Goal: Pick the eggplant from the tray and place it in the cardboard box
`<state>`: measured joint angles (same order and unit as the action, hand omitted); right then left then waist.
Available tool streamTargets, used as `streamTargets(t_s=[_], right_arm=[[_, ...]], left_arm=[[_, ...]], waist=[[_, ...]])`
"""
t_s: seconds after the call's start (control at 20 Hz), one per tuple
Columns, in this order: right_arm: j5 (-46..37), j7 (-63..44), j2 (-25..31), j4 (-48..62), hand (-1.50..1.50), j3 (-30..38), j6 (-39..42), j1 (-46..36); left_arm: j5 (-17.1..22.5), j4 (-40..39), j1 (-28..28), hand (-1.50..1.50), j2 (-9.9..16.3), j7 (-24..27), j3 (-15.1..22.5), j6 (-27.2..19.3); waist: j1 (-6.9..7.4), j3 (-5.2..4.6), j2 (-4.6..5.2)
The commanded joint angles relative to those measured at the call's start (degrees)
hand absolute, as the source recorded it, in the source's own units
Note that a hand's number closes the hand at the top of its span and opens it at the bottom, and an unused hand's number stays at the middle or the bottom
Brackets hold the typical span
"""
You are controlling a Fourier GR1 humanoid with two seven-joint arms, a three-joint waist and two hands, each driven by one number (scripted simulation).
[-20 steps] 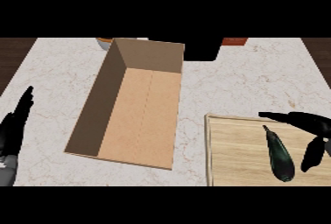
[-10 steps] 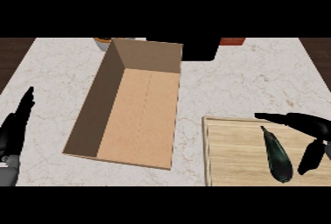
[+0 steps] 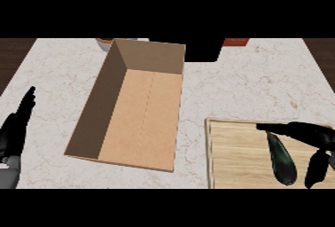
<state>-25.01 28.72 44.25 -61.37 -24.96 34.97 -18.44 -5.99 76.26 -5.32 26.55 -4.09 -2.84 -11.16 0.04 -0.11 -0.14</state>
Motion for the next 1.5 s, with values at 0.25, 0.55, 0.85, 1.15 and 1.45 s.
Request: streamTargets(t_s=[0.25,0.55,0.85,1.15,1.45], right_arm=[[-3.95,-4.11,-6.42,1.38,1.5,0.53,0.54,2.15],[-7.76,-0.4,-7.97,2.11,1.5,4.6,-11.83,1.63],[-10.92,-3.55,-11.16,0.98,1.5,8.43,-18.11,0.12],[-18.4,0.13,-14.83,6.98,1.5,7.28,-27.68,-16.73],[-18.98,3.68,-18.64,13.59,1.5,11.53,-34.36,-27.78]], left_arm=[[-0.67,1.15,-0.34,0.0,0.16,-0.72,-2.3,2.4],[-2.88,0.27,-0.36,0.0,-2.24,-0.94,-1.07,1.01],[-2.56,3.22,1.72,0.0,-2.4,-0.97,-2.24,2.62],[-3.8,-0.84,-2.1,0.0,-3.62,0.8,-0.81,2.35],[-3.01,-0.94,-5.01,0.0,-2.92,-1.62,-2.04,3.5]], waist=[[0.09,0.12,0.15],[0.05,0.14,0.17],[0.19,0.12,0.06],[2.61,0.21,0.85],[1.73,0.17,0.6]])
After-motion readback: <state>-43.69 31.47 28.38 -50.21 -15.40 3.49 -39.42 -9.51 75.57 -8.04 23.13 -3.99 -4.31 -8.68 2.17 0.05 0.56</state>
